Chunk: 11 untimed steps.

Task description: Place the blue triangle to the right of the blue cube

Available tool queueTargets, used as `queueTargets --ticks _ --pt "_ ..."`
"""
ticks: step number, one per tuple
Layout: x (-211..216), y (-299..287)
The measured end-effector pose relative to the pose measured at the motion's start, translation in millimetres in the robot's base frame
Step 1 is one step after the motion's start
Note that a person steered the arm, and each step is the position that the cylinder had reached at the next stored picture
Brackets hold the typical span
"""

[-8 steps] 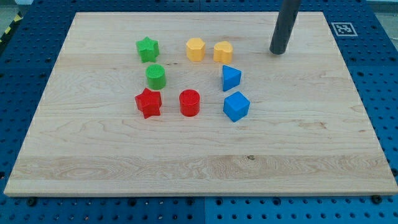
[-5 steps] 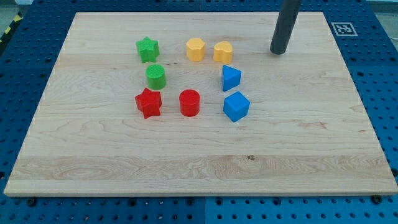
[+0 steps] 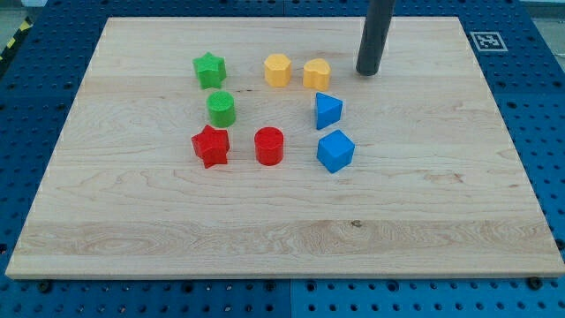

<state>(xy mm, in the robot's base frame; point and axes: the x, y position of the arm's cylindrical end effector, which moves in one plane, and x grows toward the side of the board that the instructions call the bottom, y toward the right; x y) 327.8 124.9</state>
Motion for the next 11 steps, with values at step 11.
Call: queueTargets --ticks 11 --pt "86 -38"
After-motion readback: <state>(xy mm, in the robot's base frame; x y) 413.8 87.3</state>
